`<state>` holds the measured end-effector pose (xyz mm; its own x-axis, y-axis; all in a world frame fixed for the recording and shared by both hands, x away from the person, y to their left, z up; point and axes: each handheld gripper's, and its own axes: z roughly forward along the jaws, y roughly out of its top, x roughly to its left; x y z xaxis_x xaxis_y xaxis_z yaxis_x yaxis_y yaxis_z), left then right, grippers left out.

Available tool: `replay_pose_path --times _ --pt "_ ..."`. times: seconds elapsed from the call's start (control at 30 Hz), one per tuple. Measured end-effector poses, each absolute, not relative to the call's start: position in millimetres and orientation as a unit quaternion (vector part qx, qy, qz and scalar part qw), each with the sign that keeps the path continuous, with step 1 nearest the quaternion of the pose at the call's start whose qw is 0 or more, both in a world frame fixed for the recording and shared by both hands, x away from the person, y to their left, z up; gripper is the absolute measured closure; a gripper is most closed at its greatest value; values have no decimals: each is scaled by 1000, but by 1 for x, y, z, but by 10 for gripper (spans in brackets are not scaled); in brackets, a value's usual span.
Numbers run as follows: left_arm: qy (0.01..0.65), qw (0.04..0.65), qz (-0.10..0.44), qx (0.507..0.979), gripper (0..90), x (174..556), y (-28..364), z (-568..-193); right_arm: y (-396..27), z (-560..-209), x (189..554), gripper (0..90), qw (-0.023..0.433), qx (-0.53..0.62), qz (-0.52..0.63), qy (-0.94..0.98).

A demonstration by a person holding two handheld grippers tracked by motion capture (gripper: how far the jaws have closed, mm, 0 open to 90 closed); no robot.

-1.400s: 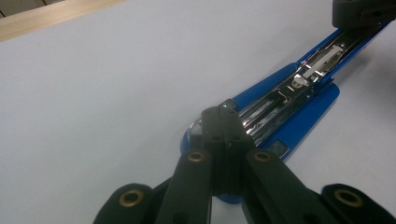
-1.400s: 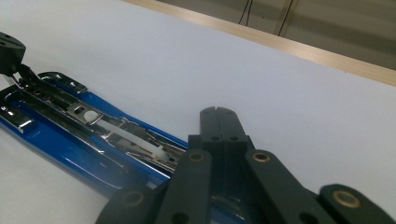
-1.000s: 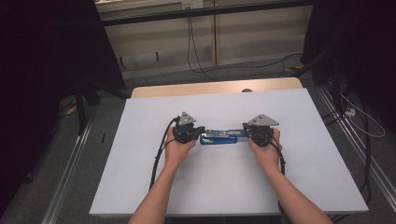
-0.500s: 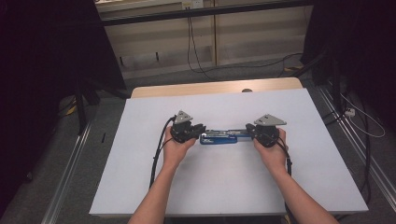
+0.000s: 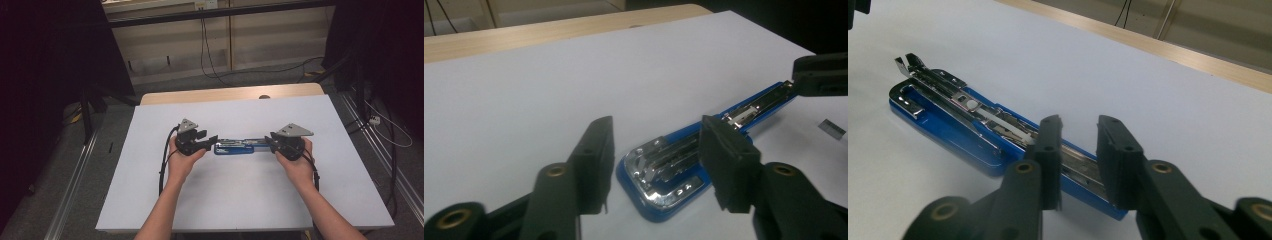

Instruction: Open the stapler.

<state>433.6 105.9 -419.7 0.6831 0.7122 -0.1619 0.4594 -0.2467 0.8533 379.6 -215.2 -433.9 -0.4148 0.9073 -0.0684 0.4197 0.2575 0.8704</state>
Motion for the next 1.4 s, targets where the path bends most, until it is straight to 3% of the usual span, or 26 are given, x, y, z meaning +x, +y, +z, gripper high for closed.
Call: replay_pose_path --times 0.6,1.4 --pt "361 481 149 785 196 414 121 -415 -238 -432 358 400 292 463 396 738" --pt "371 480 147 781 109 396 145 -423 -255 -441 343 225 267 484 393 735"
